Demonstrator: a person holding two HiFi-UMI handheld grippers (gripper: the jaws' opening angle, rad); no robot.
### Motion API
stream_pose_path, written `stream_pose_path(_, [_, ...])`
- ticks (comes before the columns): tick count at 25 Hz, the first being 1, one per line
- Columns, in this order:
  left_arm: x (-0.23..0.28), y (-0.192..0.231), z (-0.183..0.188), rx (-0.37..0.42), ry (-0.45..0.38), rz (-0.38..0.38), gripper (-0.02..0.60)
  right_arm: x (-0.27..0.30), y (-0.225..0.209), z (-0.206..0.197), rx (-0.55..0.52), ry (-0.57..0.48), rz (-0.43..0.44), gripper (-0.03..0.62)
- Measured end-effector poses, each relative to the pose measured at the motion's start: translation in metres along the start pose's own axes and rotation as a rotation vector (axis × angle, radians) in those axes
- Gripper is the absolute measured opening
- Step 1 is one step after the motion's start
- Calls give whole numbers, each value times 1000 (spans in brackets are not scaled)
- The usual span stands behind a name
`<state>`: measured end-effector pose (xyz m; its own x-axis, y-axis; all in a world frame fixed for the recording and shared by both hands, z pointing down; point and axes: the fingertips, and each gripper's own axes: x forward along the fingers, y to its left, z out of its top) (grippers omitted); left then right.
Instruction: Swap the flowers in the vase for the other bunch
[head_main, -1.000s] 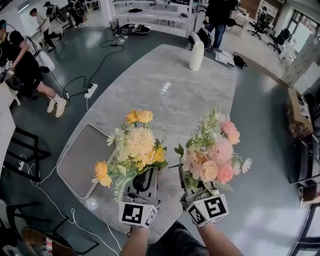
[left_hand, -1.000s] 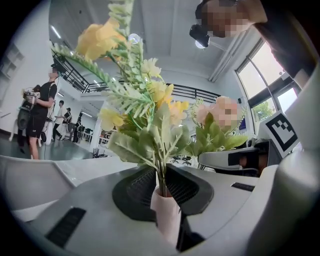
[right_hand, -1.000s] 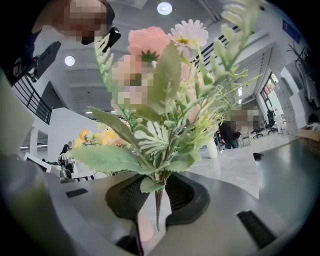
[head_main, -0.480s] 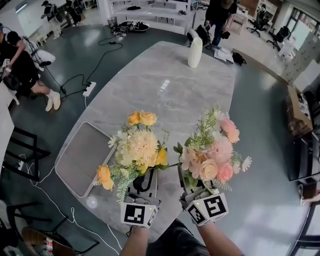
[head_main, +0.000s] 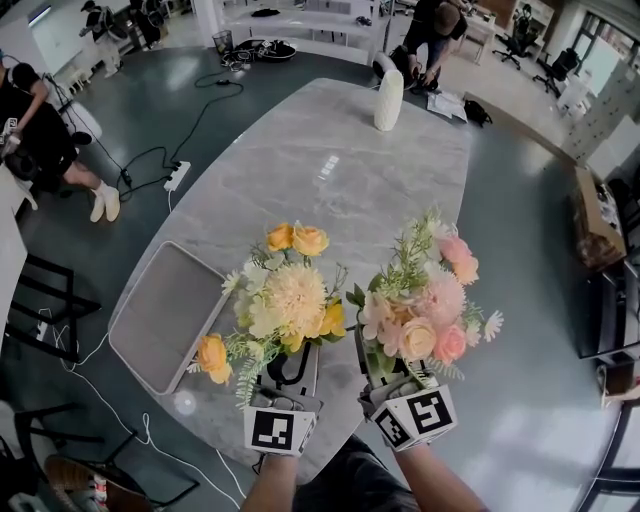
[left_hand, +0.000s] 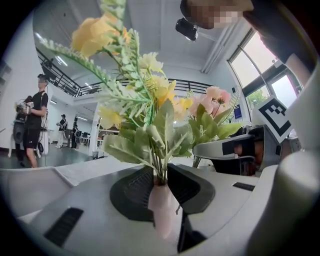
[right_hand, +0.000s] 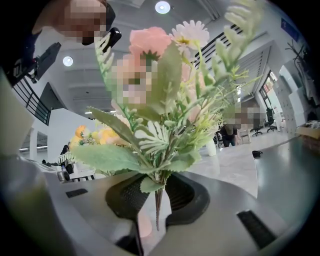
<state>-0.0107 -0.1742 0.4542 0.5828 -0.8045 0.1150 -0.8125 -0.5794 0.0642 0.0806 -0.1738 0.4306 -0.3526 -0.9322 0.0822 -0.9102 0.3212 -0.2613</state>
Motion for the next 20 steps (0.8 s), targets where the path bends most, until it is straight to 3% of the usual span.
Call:
stream_pose_path(6, [-2,-3,1,41,22,2,98,0,3,3,4,-3,3,91])
stream_pose_path(12, [-4,-4,1,33,23,2,115,0,2,2,5,-3,1,91])
stream_pose_path(14, [-3,-4,-1,5,27,3,117,0,0,0,7,-3,-1,91])
stream_pose_path(17, [-5,-4,-5,-101,48,15,118,0,1,-1,11,-1,-6,91])
stream_pose_path(20, [-3,-5,-2,-118,36,16,128,0,2,2,12,-1,-8,91])
